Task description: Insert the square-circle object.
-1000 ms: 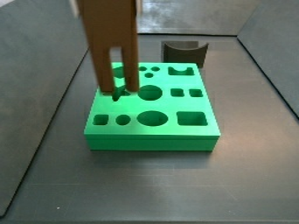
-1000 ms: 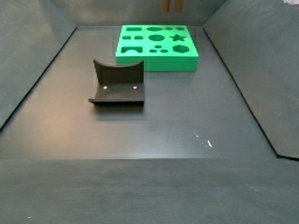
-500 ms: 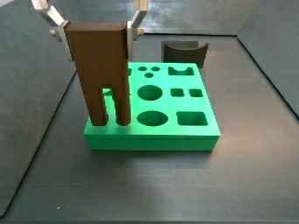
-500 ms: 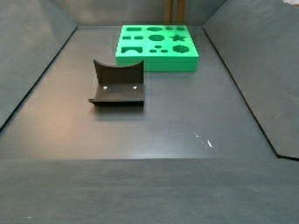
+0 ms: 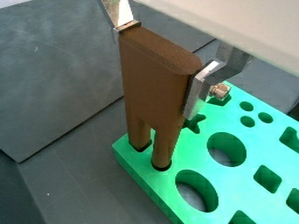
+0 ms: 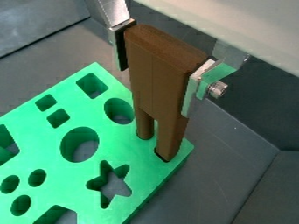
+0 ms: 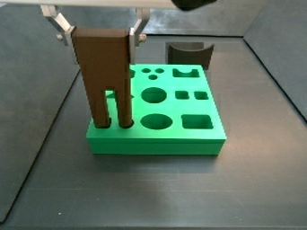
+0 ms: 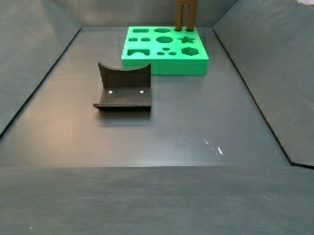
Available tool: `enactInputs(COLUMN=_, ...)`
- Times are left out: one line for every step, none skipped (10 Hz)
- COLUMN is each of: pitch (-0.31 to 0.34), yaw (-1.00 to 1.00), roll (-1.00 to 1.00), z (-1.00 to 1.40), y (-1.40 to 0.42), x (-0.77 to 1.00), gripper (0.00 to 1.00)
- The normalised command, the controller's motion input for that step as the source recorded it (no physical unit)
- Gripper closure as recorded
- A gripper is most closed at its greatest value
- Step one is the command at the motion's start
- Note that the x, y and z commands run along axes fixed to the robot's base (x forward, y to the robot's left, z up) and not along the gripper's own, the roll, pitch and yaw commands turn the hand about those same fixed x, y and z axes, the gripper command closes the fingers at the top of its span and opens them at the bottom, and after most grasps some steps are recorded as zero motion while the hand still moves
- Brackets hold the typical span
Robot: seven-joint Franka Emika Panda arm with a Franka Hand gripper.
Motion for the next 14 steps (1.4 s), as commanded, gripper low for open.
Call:
enactInputs(pitch=0.027, yaw=-0.09, roll=0.0, z=-0.26, y=0.0, x=0.15, gripper=1.0)
enactInputs(pitch=0.037, yaw=-0.12, roll=0.0, z=-0.28, y=0.0, x=0.18, gripper=1.0)
enactInputs(pitch=0.024, yaw=-0.18, roll=0.0, z=-0.31, y=0.0, x=0.17, gripper=1.0)
enactInputs(pitch=0.0, yaw=-0.25, roll=0.0, z=-0.38, y=0.0, x=0.0, gripper=1.0)
enactInputs(pitch=-0.046, yaw=-0.27, roll=0.0, z=-0.5, y=0.0, x=0.0, gripper=1.0)
enactInputs(pitch=-0.056, yaw=-0.29, roll=0.13, z=-0.52, y=-0.04, x=-0.06, gripper=1.0)
enactInputs(pitch=-0.057, yaw=-0.26, roll=0.18, z=-0.52, y=-0.08, x=-0.05, gripper=1.0)
enactInputs(pitch=-0.083, yaw=0.0, roll=0.15, z=-0.49, y=-0.04, x=-0.04, gripper=1.0)
enactInputs(pitch=-0.14, yaw=0.09, roll=0.04, z=-0.41, y=0.0, x=-0.07, gripper=1.0)
enactInputs(pitch=-0.181, yaw=0.25, roll=0.0, z=-0.39, y=0.03, x=-0.08, gripper=1.0)
enactInputs(pitch=-0.257, yaw=0.3, roll=-0.04, z=-0.41, y=0.17, x=-0.08, gripper=1.0)
enactInputs(pitch=-0.233, yaw=0.26, roll=-0.14, z=-0.31, y=0.2, x=-0.07, gripper=1.0)
enactInputs(pitch=-0.137, yaw=0.02, roll=-0.11, z=-0.09, y=0.0, x=-0.11, gripper=1.0)
enactInputs(pitch=0.0, yaw=0.0, roll=0.0, z=0.0, y=0.0, x=0.0, gripper=1.0)
